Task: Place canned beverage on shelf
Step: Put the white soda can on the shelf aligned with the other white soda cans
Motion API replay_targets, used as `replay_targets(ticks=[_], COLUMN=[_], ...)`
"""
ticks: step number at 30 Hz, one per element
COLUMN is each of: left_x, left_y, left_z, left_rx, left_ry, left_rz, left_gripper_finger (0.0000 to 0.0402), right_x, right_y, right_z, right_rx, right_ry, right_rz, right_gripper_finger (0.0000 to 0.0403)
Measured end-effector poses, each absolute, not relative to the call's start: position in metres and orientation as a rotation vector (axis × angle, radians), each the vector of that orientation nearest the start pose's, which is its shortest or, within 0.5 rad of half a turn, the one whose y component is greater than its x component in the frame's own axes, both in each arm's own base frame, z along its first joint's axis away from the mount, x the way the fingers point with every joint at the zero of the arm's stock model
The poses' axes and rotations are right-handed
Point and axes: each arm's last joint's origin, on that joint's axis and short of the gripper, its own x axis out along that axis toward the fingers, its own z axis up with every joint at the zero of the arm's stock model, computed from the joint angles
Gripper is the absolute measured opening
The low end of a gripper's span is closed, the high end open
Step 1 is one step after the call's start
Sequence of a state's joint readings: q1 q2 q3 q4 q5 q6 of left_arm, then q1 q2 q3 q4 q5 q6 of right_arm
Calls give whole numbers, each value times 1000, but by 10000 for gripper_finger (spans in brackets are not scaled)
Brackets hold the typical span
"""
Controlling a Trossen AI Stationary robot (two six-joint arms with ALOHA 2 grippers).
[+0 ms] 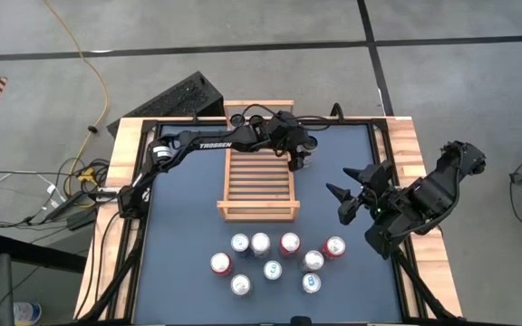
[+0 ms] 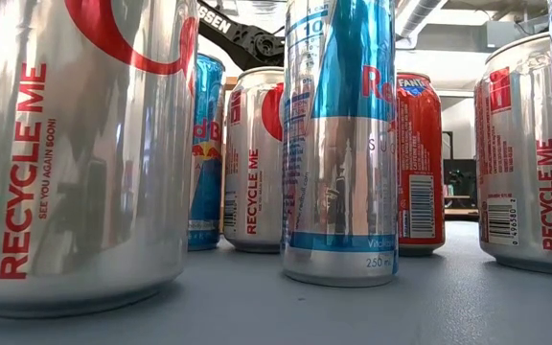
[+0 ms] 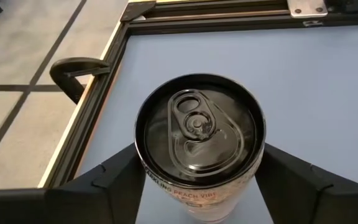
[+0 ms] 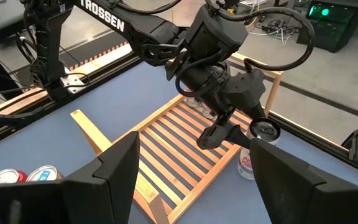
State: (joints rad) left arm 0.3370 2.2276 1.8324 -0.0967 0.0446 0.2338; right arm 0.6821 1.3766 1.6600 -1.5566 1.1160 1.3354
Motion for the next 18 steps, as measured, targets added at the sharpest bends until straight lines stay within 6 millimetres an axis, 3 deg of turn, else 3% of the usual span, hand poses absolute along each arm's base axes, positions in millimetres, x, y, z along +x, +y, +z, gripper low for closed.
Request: replay_targets(ticks=[6,14,18], left_x=[487,487,485], left_y=[169,161,155], left_z=[228,231,239], left_rx=[132,67,125], left_ry=[514,491,487], left_rz=[221,32,-3], left_gripper_finger=[238,238,238], right_x=[180,179,178], right_y=[113,114,113], right_z=[412,412,412], right_rx=[250,256,285], right_ry=[379,364,330], right_rz=[-754,-756,-772], right_gripper_finger=[276,276,276])
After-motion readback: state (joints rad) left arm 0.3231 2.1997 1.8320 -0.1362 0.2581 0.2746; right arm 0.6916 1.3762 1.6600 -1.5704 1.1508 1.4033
